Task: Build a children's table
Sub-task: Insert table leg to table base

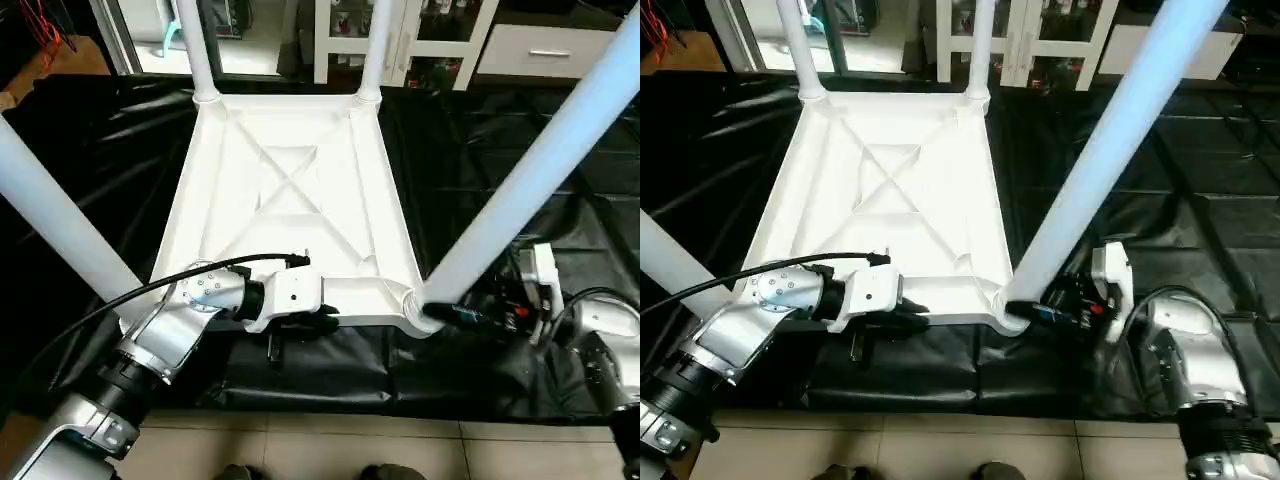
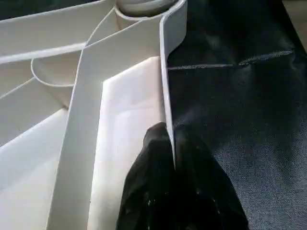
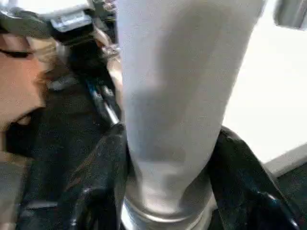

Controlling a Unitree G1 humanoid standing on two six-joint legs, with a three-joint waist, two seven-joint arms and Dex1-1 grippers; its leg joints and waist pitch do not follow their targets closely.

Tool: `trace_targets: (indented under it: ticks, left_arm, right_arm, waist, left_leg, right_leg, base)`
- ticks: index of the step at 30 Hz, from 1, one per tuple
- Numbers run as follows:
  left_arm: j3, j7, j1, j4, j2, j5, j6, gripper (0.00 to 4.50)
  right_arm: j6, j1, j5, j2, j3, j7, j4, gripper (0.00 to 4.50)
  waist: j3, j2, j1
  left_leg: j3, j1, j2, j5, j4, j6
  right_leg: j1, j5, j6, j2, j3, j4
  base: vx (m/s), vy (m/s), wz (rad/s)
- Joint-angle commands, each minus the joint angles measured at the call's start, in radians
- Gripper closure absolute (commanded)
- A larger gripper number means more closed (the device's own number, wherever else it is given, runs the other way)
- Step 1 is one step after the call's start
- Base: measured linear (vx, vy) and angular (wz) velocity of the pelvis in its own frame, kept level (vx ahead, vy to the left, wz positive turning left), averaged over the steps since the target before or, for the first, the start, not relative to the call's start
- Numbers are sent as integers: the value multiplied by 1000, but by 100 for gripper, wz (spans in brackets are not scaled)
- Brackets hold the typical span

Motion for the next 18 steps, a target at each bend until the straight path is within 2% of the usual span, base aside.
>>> trace_targets:
  ticks: [1,4,9,10,12,15,18]
  left_arm:
    - [-28,2,4,42,12,56,7,450]
    - [-27,1,6,49,18,58,-3,450]
    - [-23,0,6,48,23,56,-1,450]
    - [-21,1,5,49,23,55,-1,450]
    - [-21,1,5,49,23,55,-1,450]
    - [-19,-3,8,45,27,50,2,450]
    - [-20,-5,8,45,28,50,1,450]
  right_arm:
    - [-10,4,-65,-1,1,-66,64,251]
    - [-27,-15,-67,13,-9,-102,87,251]
    - [-25,-7,-68,25,12,-87,83,251]
    - [-37,1,-77,29,20,-83,82,251]
    - [-37,1,-77,29,20,-83,82,251]
    - [-55,43,-134,19,91,-32,92,251]
    - [-50,43,-143,12,102,-27,99,252]
  waist:
    - [-51,-7,-9]
    - [-50,-8,-16]
    - [-52,-7,-25]
    - [-52,-14,-26]
    - [-51,-10,-25]
    - [-49,-10,-24]
    - [-47,-10,-27]
  left_leg:
    - [-4,14,16,-215,-63,61]
    - [-5,14,16,-235,-63,55]
    - [-6,11,16,-220,-62,66]
    - [-5,11,16,-211,-60,72]
    - [-6,11,16,-207,-61,75]
    - [-5,12,17,-213,-61,78]
    - [-6,10,16,-223,-62,73]
  right_leg:
    - [30,-142,-272,-49,28,-84]
    - [28,-183,-261,-50,29,-87]
    - [30,-164,-263,-49,29,-85]
    - [30,-147,-266,-48,28,-84]
    - [30,-146,-268,-49,28,-83]
    - [28,-158,-266,-50,29,-84]
    - [28,-169,-260,-49,28,-86]
  base:
    - [0,0,0]
    - [0,0,0]
    - [0,0,0]
    - [0,0,0]
    - [0,0,0]
    - [0,0,0]
    - [0,0,0]
